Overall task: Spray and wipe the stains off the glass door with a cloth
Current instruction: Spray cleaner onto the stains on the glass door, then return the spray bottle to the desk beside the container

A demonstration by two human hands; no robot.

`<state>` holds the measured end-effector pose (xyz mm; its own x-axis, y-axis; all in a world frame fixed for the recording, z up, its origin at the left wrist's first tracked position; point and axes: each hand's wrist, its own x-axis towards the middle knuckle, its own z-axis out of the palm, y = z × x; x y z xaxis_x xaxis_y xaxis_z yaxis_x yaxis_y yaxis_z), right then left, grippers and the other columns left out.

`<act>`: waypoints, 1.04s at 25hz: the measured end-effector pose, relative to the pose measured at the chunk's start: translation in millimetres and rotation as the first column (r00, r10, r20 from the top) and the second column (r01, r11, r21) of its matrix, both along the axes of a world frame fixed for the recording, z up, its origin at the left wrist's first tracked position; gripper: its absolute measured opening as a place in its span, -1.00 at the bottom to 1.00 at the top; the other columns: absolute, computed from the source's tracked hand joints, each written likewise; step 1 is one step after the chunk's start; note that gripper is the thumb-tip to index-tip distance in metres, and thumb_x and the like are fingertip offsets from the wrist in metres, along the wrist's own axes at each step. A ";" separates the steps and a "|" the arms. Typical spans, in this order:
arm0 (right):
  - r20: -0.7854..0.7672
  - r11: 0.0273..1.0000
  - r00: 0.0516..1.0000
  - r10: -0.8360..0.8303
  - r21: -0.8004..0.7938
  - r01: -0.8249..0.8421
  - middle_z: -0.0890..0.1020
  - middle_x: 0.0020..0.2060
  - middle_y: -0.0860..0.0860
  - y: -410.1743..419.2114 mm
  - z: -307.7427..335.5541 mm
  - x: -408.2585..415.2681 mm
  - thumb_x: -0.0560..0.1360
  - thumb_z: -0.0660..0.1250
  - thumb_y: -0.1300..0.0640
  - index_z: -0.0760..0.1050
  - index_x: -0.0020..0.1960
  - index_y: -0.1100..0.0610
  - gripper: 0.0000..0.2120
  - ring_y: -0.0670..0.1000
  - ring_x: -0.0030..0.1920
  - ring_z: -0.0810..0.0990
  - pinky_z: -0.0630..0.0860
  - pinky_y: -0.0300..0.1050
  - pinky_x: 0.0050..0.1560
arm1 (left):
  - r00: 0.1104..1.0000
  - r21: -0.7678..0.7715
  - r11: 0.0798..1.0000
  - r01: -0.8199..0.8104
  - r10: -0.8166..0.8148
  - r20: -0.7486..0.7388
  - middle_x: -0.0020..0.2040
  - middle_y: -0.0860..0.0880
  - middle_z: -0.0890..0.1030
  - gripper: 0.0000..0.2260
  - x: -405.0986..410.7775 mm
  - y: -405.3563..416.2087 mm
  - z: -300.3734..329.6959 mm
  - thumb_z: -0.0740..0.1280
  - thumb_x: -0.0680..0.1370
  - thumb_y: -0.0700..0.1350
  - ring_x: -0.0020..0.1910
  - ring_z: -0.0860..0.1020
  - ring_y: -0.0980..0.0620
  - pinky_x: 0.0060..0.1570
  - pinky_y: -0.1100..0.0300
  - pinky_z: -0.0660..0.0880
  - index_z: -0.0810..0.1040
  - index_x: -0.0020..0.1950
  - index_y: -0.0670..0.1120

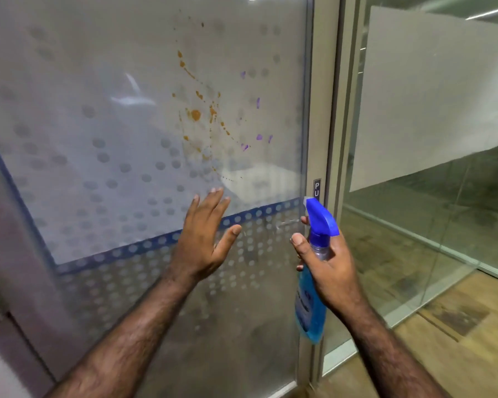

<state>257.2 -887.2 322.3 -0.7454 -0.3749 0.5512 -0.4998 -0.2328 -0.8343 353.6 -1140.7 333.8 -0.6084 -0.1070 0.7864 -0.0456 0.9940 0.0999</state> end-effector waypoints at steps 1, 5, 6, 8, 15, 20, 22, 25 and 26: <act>0.000 1.000 1.000 0.010 -0.009 -0.010 0.65 0.28 -0.14 5.3 -0.7 1.9 0.54 0.50 -0.18 0.53 0.21 -0.50 -0.68 -0.08 0.11 0.72 0.71 -0.17 -0.19 | 0.996 0.031 0.998 0.063 -0.065 0.065 0.68 -0.07 0.31 -0.36 -5.2 17.5 -13.9 0.07 0.72 0.29 0.71 0.18 0.04 0.68 -0.22 0.10 0.37 0.63 -0.12; 0.010 0.996 0.996 -0.084 0.005 0.084 0.66 0.26 0.07 32.3 -14.7 -3.2 0.54 0.50 -0.14 0.56 0.22 -0.34 -0.71 -0.11 0.07 0.73 0.67 -0.23 -0.18 | 0.902 0.178 0.928 0.327 -0.363 0.235 0.64 0.00 0.40 -0.30 -27.8 94.5 -63.7 0.12 0.66 0.38 0.66 0.27 0.13 0.69 -0.18 0.12 0.34 0.65 -0.05; 0.009 0.994 0.994 -0.107 0.001 0.107 0.66 0.26 0.08 42.3 -21.9 -5.7 0.53 0.50 -0.16 0.56 0.20 -0.36 -0.72 -0.12 0.06 0.72 0.68 -0.21 -0.15 | 0.870 0.221 0.901 0.374 -0.423 0.252 0.63 0.02 0.41 -0.28 -33.9 113.5 -78.8 0.17 0.64 0.39 0.65 0.29 0.15 0.70 -0.16 0.12 0.33 0.65 -0.04; 0.023 0.983 0.983 -0.183 0.024 0.183 0.66 0.24 0.01 65.3 -36.7 -14.4 0.51 0.48 -0.25 0.54 0.16 -0.48 -0.73 -0.06 0.10 0.73 0.72 -0.01 0.05 | 0.808 0.305 0.845 0.439 -0.520 0.277 0.62 0.06 0.42 -0.21 -47.7 151.6 -103.2 0.27 0.57 0.43 0.64 0.29 0.20 0.71 -0.11 0.11 0.33 0.65 -0.02; 0.020 0.932 0.937 -0.348 0.120 0.343 0.65 0.25 -0.13 153.8 -72.2 -39.7 0.59 0.48 -0.07 0.48 0.23 -0.47 -0.64 -0.23 0.25 0.63 0.48 -0.38 0.26 | 0.639 0.551 0.713 0.434 -0.674 0.370 0.32 0.18 0.58 -0.16 -94.1 267.1 -147.0 0.50 0.40 0.41 0.33 0.53 0.16 0.40 0.04 0.49 0.37 0.57 0.10; 0.033 0.869 0.879 -0.476 0.174 0.464 0.62 0.23 0.02 235.3 -97.5 -65.8 0.58 0.49 -0.07 0.49 0.28 -0.43 -0.62 -0.10 0.24 0.62 0.51 -0.23 0.32 | 0.474 0.708 0.516 0.482 -0.834 0.284 0.37 0.34 0.54 -0.36 -137.3 351.6 -165.3 0.57 0.44 0.14 0.37 0.48 0.40 0.38 0.19 0.50 0.42 0.48 0.21; 0.064 0.840 0.849 -0.524 0.204 0.503 0.61 0.20 0.03 270.4 -109.3 -75.1 0.57 0.49 -0.12 0.51 0.32 -0.28 -0.65 0.00 0.20 0.64 0.57 -0.07 0.31 | 0.409 0.725 0.459 0.514 -0.874 0.264 0.41 0.43 0.45 -0.31 -153.2 387.3 -173.2 0.58 0.48 0.04 0.44 0.40 0.44 0.43 0.28 0.43 0.37 0.54 0.23; 0.132 0.825 0.822 -0.553 0.223 0.519 0.61 0.27 -0.02 332.8 -125.4 -85.6 0.55 0.49 -0.17 0.48 0.40 -0.23 -0.55 0.08 0.24 0.63 0.59 0.05 0.37 | 0.290 0.759 0.381 0.528 -0.921 0.260 0.51 0.29 0.45 -0.27 -180.0 442.7 -188.9 0.57 0.51 -0.05 0.51 0.43 0.29 0.46 0.32 0.39 0.29 0.59 0.19; 0.150 0.824 0.819 -0.553 0.242 0.512 0.60 0.27 -0.02 356.2 -130.0 -87.8 0.56 0.50 -0.15 0.46 0.43 -0.23 -0.53 0.07 0.24 0.62 0.59 0.03 0.36 | 0.245 0.772 0.356 0.526 -0.933 0.263 0.54 0.22 0.46 -0.26 -187.9 463.0 -192.8 0.56 0.51 -0.04 0.52 0.44 0.25 0.47 0.29 0.40 0.28 0.61 0.16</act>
